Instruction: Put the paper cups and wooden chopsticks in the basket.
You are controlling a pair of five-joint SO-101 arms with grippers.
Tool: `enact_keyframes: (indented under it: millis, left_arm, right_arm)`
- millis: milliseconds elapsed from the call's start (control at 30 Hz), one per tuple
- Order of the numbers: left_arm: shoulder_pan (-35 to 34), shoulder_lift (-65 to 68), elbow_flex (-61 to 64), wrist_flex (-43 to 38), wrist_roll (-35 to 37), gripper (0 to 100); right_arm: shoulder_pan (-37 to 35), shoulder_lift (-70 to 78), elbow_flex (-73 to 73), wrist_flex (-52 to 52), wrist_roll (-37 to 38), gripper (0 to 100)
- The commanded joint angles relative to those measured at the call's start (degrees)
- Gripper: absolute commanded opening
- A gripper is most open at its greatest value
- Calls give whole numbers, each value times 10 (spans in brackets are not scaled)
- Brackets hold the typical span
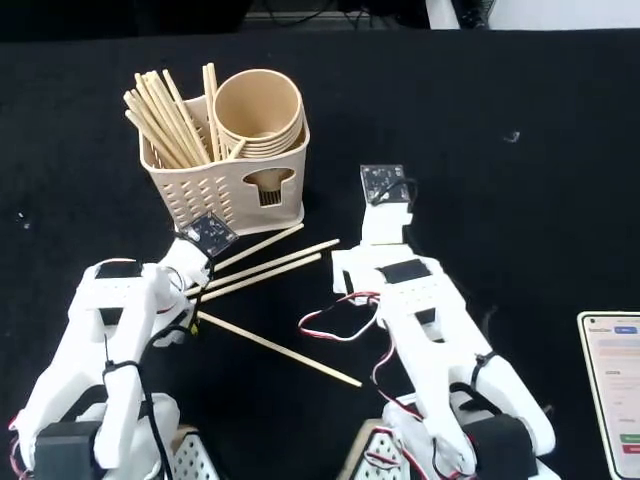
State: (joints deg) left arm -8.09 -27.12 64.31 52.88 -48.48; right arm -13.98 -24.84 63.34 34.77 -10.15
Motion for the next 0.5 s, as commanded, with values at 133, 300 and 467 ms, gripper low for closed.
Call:
enact_keyframes:
  millis: [133,300,467]
  left_arm:
    - [-4,3,17,36,-10,91]
    - [-6,2,11,98,-57,49]
    - [-26,2,11,135,-113,30]
  right_arm:
    - [10,-28,0,-10,6,124]
    - [10,-28,0,-10,6,124]
    - [10,-28,0,-10,6,124]
